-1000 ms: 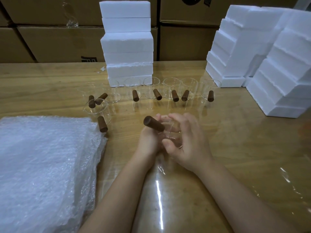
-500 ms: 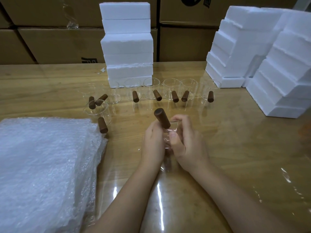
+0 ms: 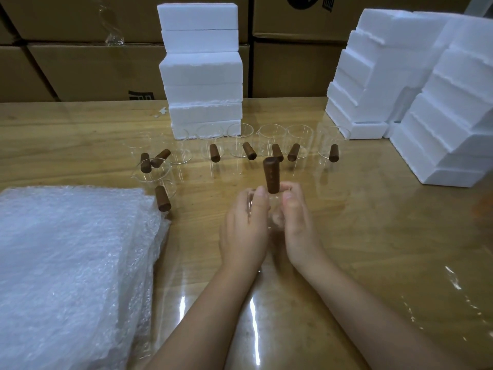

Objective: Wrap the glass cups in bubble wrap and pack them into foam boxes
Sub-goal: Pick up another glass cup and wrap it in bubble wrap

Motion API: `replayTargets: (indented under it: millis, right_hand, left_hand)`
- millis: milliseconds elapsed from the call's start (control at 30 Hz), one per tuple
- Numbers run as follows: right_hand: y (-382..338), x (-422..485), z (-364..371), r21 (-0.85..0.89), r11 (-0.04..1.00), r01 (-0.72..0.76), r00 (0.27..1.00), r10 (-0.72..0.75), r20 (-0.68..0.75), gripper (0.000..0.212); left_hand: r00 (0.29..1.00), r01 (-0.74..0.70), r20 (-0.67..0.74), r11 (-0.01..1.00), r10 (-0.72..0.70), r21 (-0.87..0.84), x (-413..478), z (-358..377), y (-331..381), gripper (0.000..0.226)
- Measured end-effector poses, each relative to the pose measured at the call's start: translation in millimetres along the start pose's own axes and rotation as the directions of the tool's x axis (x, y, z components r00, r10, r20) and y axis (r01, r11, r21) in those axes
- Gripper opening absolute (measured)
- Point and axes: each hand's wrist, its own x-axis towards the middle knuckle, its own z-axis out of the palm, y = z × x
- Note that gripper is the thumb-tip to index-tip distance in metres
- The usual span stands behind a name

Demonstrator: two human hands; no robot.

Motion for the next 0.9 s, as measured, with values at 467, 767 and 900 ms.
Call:
replayTargets:
  millis: [467, 767, 900]
  right_hand:
    - [-2.3, 2.3, -0.3, 0.245, 0.945, -0.217, 0.976, 0.205, 0.075, 0.065]
    - [-3.3, -4.8, -4.3, -0.209, 0.976, 0.062, 0.985, -0.094, -0.147, 0.041]
    - [-9.6, -4.2, -7.3, -0.266, 0.954, 0.136, 0.974, -0.179, -0.142, 0.062]
  left_hand:
    - [0.935, -0.348, 0.136, 0.924, 0.329, 0.158, 1.9, -3.1, -9.1, 0.059]
    - [0.972, -0.131, 0.176, 0.982, 0.154, -0.135, 5.9, 4.0, -12.8, 0.037]
    - [0.976, -0.023, 0.203, 0.969, 0.075, -0.246, 4.5, 8.3, -6.2, 0.039]
